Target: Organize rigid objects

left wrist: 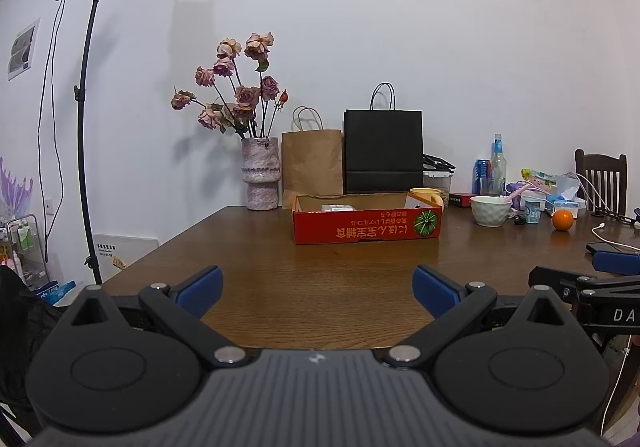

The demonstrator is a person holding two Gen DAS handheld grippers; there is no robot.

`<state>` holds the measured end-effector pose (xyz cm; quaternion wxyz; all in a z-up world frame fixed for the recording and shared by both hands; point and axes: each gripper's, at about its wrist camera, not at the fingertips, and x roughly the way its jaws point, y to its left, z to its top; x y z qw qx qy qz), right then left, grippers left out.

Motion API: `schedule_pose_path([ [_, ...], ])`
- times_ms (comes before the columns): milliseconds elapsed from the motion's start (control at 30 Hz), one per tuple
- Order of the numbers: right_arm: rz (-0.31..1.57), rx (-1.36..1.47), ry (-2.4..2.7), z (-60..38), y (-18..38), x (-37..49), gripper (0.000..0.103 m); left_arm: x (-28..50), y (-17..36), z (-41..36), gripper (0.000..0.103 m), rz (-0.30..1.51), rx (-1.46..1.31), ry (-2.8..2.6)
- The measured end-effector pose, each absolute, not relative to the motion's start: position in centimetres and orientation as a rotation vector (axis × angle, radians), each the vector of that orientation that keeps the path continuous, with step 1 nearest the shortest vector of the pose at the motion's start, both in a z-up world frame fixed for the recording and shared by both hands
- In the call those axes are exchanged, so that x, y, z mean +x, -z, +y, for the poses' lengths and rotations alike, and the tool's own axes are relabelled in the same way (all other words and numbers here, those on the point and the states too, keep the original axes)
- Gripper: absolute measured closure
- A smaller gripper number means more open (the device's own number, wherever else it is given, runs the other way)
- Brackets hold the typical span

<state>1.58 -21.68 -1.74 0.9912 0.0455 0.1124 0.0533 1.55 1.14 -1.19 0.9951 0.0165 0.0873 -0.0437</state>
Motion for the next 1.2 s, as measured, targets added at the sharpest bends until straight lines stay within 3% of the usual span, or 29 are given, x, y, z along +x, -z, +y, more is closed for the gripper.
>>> schedule_pose_path([
  [1200, 0.23, 0.092, -0.102, -21.72, 1.89, 1.67, 0.0, 1.72, 0.96, 1.33, 0.0, 0.174, 0.035, 0.098],
])
